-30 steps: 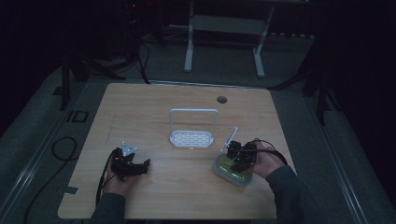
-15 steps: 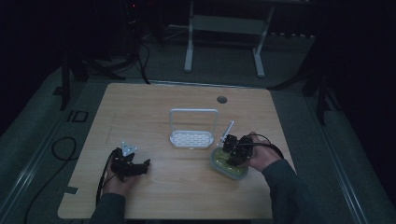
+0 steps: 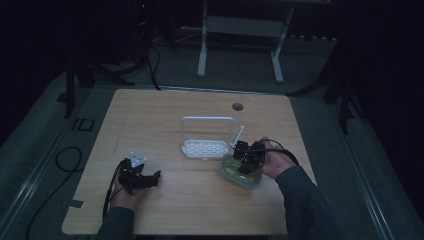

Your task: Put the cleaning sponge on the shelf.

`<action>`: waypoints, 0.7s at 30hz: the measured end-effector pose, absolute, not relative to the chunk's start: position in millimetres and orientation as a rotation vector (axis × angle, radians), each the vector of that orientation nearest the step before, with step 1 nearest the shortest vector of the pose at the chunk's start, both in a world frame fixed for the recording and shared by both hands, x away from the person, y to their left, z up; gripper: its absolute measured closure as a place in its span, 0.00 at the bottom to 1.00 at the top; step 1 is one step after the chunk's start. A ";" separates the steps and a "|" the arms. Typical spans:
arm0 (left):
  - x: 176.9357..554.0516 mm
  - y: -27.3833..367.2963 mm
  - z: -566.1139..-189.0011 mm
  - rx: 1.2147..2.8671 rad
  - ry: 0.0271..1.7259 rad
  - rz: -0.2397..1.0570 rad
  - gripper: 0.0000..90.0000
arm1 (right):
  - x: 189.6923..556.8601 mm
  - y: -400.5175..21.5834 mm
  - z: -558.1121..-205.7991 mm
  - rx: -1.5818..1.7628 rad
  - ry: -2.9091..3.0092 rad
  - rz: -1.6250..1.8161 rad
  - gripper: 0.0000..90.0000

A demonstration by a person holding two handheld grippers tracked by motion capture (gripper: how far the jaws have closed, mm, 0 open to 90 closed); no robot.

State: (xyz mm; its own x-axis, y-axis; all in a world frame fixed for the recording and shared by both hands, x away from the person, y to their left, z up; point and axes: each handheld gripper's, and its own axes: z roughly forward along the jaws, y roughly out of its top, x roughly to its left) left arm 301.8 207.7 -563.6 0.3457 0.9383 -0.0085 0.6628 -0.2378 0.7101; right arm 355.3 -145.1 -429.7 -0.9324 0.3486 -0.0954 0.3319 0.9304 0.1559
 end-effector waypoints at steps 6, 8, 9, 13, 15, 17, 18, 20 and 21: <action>301.8 207.7 -563.6 1.989 1.393 0.570 0.15 | 357.2 -140.9 -426.5 0.499 2.964 0.206 0.80; 301.8 207.7 -563.7 1.989 1.393 0.570 0.15 | 358.6 -139.7 -425.9 0.490 2.963 0.209 0.80; 301.8 207.7 -563.6 1.990 1.393 0.571 0.15 | 359.3 -139.2 -425.7 0.486 2.962 0.209 0.80; 301.8 207.7 -563.6 1.990 1.393 0.570 0.15 | 361.6 -137.1 -425.2 0.456 2.956 0.220 0.80; 301.8 207.7 -563.7 1.988 1.392 0.570 0.15 | 362.6 -136.3 -424.8 0.450 2.955 0.231 0.80; 301.8 207.7 -563.6 1.989 1.393 0.570 0.15 | 363.6 -135.1 -424.9 0.444 2.950 0.220 0.80; 301.8 207.7 -563.7 1.990 1.393 0.571 0.15 | 364.4 -134.6 -424.9 0.445 2.948 0.219 0.80; 301.8 207.7 -563.7 1.989 1.393 0.570 0.15 | 366.1 -133.5 -424.5 0.438 2.947 0.216 0.80; 301.8 207.7 -563.7 1.988 1.393 0.570 0.15 | 366.8 -132.7 -424.3 0.432 2.944 0.218 0.80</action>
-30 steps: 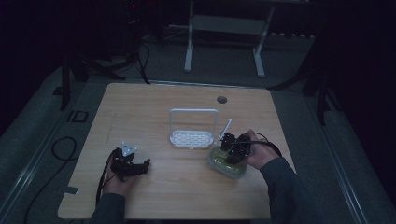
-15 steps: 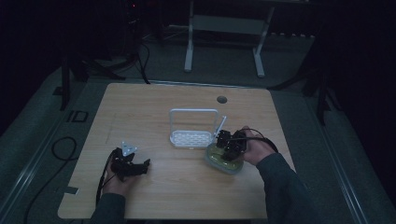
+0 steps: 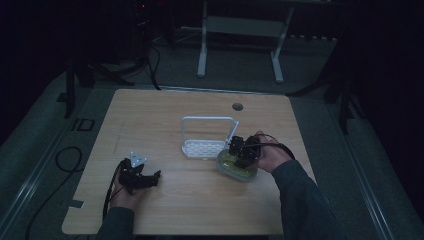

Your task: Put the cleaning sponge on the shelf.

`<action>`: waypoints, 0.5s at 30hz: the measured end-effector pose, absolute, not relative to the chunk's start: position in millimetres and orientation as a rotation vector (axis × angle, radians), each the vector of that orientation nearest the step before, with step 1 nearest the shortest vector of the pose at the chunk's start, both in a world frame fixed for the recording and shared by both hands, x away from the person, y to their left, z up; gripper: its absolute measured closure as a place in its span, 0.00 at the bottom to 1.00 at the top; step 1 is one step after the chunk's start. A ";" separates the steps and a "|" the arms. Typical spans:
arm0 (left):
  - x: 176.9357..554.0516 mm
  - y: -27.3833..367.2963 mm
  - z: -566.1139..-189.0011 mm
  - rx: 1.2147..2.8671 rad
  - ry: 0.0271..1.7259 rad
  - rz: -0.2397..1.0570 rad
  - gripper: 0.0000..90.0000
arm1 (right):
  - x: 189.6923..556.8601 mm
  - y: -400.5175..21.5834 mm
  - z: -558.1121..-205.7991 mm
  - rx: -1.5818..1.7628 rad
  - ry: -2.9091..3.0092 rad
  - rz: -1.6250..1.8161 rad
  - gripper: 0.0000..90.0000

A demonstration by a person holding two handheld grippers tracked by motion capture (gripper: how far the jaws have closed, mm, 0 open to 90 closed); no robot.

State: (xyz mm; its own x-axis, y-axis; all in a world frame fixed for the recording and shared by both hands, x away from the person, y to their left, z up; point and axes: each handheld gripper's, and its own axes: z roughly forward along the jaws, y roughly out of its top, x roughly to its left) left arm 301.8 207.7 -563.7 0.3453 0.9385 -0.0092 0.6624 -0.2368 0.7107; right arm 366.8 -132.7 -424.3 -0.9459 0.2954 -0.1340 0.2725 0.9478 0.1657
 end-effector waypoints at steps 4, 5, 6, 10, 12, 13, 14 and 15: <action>301.8 207.7 -563.6 1.989 1.393 0.570 0.15 | 369.8 -128.9 -422.1 0.405 2.937 0.226 0.80; 301.8 207.7 -563.6 1.989 1.393 0.570 0.15 | 370.4 -127.9 -421.6 0.403 2.935 0.227 0.80; 301.8 207.6 -563.7 1.987 1.394 0.570 0.15 | 370.9 -126.7 -421.2 0.399 2.930 0.226 0.80; 301.8 207.5 -563.8 1.985 1.394 0.570 0.15 | 372.7 -121.8 -419.2 0.373 2.921 0.233 0.80; 301.8 207.5 -563.7 1.986 1.394 0.570 0.15 | 373.6 -119.6 -417.8 0.354 2.914 0.233 0.80; 301.9 207.6 -563.8 1.986 1.394 0.570 0.15 | 373.7 -118.6 -416.9 0.354 2.911 0.230 0.80; 301.9 207.6 -563.8 1.986 1.394 0.570 0.15 | 374.2 -117.7 -416.3 0.347 2.909 0.233 0.80; 301.9 207.6 -563.7 1.986 1.394 0.570 0.15 | 374.4 -116.7 -415.6 0.341 2.905 0.235 0.80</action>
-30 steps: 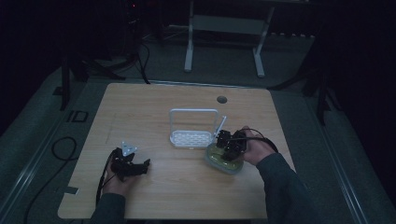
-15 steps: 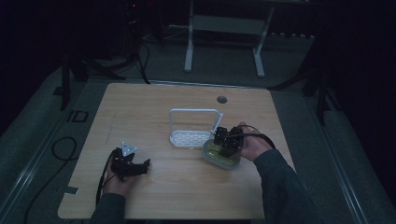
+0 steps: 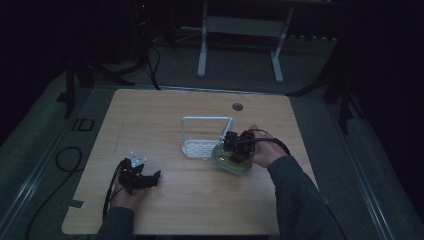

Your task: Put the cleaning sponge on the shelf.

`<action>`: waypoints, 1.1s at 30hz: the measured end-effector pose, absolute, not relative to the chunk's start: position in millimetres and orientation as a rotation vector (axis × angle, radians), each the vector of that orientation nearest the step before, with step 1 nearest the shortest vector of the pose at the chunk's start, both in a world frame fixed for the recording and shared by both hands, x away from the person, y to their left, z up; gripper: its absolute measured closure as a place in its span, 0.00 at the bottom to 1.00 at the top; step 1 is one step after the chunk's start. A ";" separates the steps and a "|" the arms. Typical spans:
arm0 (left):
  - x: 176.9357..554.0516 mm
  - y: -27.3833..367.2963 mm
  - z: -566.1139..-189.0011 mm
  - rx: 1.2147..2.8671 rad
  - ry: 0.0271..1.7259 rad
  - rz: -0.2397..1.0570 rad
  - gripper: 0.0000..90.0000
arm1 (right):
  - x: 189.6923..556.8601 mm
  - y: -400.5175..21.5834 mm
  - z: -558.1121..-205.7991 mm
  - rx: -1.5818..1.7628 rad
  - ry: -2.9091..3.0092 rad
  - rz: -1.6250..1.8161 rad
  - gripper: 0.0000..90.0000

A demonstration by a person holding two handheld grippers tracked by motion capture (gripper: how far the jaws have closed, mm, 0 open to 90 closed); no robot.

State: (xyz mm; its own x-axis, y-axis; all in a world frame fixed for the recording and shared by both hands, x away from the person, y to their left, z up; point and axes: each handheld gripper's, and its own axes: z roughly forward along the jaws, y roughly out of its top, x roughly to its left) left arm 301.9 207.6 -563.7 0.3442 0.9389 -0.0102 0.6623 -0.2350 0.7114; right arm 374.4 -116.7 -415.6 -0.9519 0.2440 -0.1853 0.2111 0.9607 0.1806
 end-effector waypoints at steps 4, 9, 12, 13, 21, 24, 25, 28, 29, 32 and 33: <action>301.9 207.5 -563.7 1.988 1.392 0.570 0.15 | 375.3 -114.1 -414.6 0.328 2.905 0.242 0.80; 302.0 207.4 -563.7 1.988 1.391 0.570 0.15 | 378.0 -110.6 -415.9 0.309 2.902 0.252 0.80; 302.0 207.4 -563.7 1.989 1.390 0.570 0.15 | 380.1 -107.3 -416.5 0.300 2.899 0.246 0.80; 302.1 207.3 -563.7 1.989 1.390 0.569 0.15 | 380.3 -105.9 -416.6 0.297 2.899 0.244 0.80; 302.1 207.2 -563.7 1.991 1.388 0.568 0.15 | 382.3 -95.3 -415.2 0.253 2.885 0.239 0.80; 302.1 207.2 -563.7 1.992 1.386 0.568 0.15 | 383.0 -92.7 -414.0 0.251 2.878 0.242 0.80; 302.2 207.2 -563.7 1.992 1.386 0.568 0.15 | 383.2 -92.0 -413.7 0.250 2.874 0.242 0.80; 302.2 207.2 -563.6 1.994 1.385 0.567 0.15 | 384.3 -89.9 -413.8 0.246 2.865 0.244 0.80; 302.2 207.2 -563.6 1.994 1.385 0.567 0.15 | 384.7 -89.4 -414.1 0.244 2.863 0.245 0.80; 302.2 207.2 -563.6 1.994 1.385 0.567 0.15 | 386.2 -87.9 -415.2 0.243 2.858 0.239 0.80; 302.2 207.2 -563.6 1.994 1.385 0.567 0.15 | 386.9 -87.5 -415.6 0.240 2.856 0.240 0.80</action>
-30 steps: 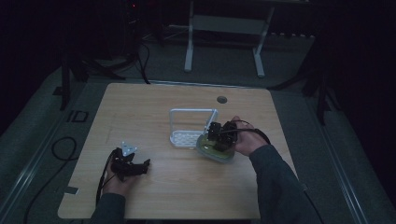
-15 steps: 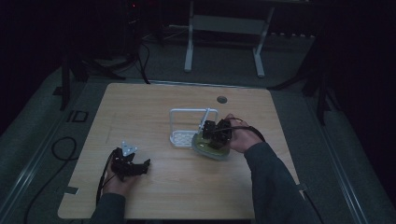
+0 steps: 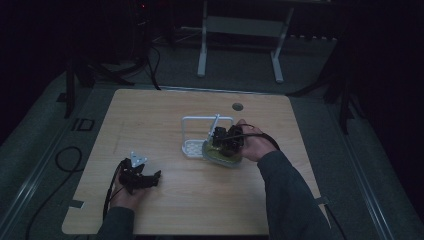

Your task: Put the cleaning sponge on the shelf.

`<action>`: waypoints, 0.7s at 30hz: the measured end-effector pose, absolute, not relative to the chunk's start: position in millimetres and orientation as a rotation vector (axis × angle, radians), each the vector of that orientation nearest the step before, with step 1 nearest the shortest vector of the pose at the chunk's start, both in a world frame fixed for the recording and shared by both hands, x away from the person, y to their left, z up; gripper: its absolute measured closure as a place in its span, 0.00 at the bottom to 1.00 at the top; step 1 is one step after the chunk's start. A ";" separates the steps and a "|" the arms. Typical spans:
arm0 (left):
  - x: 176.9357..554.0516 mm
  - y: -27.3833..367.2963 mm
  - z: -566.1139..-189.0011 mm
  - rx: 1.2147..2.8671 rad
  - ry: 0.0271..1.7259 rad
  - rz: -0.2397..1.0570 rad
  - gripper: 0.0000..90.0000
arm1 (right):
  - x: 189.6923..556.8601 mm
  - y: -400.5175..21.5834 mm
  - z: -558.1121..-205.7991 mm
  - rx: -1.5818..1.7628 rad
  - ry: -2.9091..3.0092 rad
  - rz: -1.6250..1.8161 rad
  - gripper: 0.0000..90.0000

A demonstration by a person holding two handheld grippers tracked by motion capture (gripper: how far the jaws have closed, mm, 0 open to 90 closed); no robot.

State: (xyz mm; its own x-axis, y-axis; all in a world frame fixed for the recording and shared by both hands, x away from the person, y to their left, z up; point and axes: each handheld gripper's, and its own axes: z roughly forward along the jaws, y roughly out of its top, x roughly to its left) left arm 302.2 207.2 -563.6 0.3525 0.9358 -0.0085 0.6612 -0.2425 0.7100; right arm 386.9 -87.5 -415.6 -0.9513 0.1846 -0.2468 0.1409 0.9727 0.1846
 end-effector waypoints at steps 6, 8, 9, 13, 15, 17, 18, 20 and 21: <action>302.2 207.2 -563.6 1.994 1.385 0.567 0.15 | 388.6 -83.8 -416.1 0.222 2.850 0.247 0.80; 302.2 207.2 -563.6 1.994 1.385 0.567 0.15 | 389.0 -82.2 -416.0 0.215 2.847 0.248 0.80; 302.2 207.3 -563.6 1.995 1.384 0.568 0.15 | 388.9 -81.4 -415.9 0.216 2.847 0.248 0.80; 302.2 207.3 -563.6 1.995 1.384 0.568 0.15 | 388.8 -77.8 -414.9 0.204 2.842 0.250 0.80; 302.2 207.3 -563.6 1.996 1.383 0.568 0.15 | 388.5 -75.5 -414.4 0.194 2.837 0.246 0.80; 302.3 207.3 -563.6 1.995 1.384 0.568 0.15 | 388.2 -73.1 -413.5 0.187 2.835 0.247 0.80; 302.3 207.3 -563.6 1.996 1.383 0.568 0.15 | 388.2 -71.8 -413.0 0.183 2.832 0.250 0.80; 302.3 207.3 -563.6 1.996 1.383 0.568 0.15 | 388.2 -69.4 -412.2 0.174 2.832 0.248 0.80; 302.3 207.3 -563.6 1.995 1.383 0.568 0.15 | 388.0 -68.1 -412.0 0.172 2.831 0.248 0.80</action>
State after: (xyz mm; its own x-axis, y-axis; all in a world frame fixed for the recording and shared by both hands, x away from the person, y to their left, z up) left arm 302.3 207.3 -563.6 0.3536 0.9354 -0.0074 0.6603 -0.2440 0.7103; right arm 388.0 -68.1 -412.0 -0.9497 0.1430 -0.2785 0.0923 0.9780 0.1872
